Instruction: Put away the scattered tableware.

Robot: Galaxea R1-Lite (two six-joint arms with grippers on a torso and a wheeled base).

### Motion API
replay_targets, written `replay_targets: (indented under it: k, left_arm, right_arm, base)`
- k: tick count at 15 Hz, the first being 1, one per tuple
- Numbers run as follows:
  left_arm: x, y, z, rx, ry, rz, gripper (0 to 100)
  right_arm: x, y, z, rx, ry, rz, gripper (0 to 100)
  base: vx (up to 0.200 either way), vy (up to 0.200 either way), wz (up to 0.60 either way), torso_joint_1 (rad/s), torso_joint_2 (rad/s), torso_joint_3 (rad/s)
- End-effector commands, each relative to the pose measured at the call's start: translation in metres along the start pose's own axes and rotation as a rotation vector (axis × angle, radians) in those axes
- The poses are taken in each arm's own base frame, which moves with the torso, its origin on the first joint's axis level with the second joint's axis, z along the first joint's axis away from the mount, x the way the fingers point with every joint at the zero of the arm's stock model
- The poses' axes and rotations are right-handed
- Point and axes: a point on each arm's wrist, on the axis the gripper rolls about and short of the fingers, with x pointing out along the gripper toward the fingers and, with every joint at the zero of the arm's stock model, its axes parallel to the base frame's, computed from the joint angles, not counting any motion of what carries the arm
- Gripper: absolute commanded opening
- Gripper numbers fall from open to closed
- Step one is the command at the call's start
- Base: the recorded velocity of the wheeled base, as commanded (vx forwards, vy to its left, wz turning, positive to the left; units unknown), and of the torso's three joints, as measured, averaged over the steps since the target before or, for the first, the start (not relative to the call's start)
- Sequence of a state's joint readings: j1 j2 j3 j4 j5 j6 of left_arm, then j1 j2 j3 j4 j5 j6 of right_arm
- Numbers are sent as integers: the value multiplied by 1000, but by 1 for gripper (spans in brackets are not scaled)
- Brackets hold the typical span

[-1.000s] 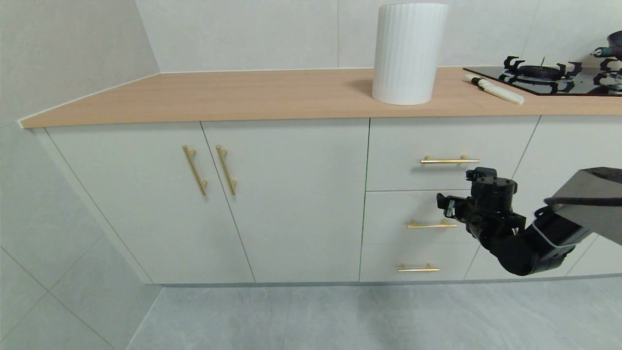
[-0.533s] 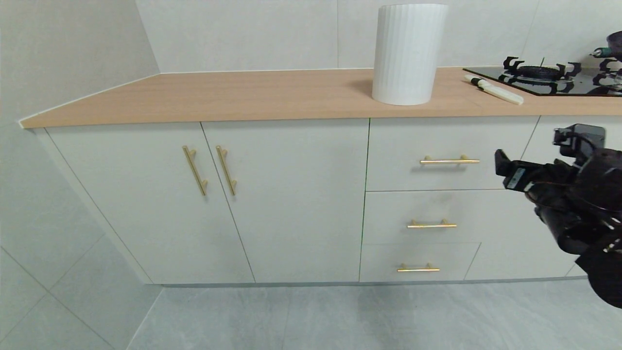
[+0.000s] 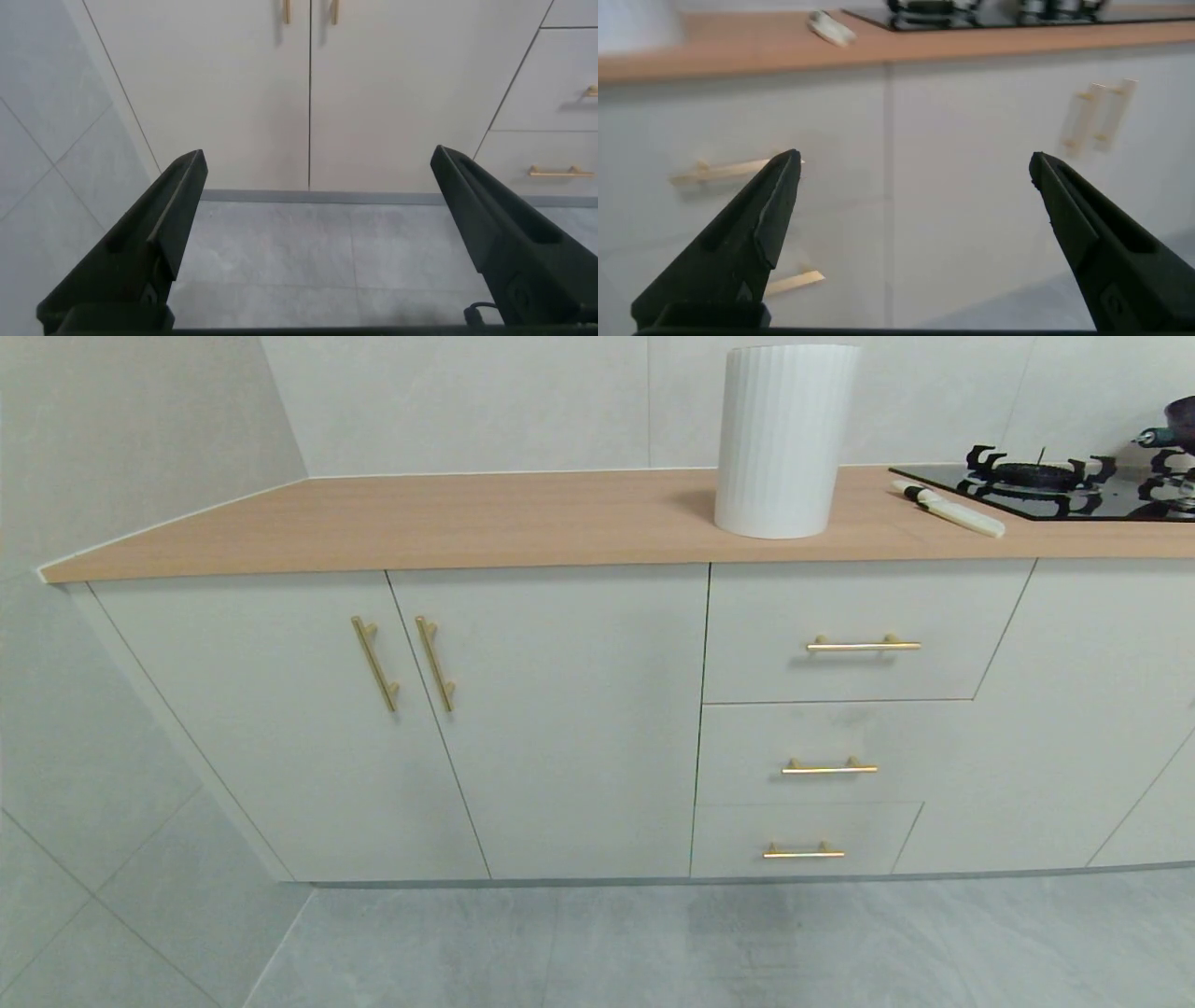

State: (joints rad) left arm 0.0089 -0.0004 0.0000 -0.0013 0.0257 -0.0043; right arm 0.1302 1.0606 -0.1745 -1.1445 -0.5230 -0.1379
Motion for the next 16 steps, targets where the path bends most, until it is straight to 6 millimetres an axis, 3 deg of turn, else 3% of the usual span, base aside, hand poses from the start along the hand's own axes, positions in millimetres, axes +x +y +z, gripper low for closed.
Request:
replay_targets:
  k: [1, 3, 6, 9, 13, 16]
  left_arm:
    - [0, 0, 0, 0, 0, 1, 100]
    - [0, 0, 0, 0, 0, 1, 100]
    - [0, 0, 0, 0, 0, 1, 100]
    - [0, 0, 0, 0, 0, 1, 100]
    - [0, 0, 0, 0, 0, 1, 100]
    - [0, 0, 0, 0, 0, 1, 100]
  right_arm:
    - [-85, -50, -4, -18, -27, -62, 100]
    - [-124, -68, -19, -51, 31, -56, 100]
    - [-153, -78, -36, -75, 52, -108, 100]
    - [-153, -75, -56, -80, 71, -84, 100]
    - [-151, -64, -88, 61, 173, 221, 100]
    - [-152, -61, -90, 93, 203, 354, 100]
  base:
    - [0, 0, 0, 0, 0, 0]
    - [0, 0, 0, 0, 0, 0]
    - [0, 0, 0, 0, 0, 0]
    - [0, 0, 0, 0, 0, 0]
    - [0, 0, 0, 0, 0, 0]
    - [0, 0, 0, 0, 0, 0]
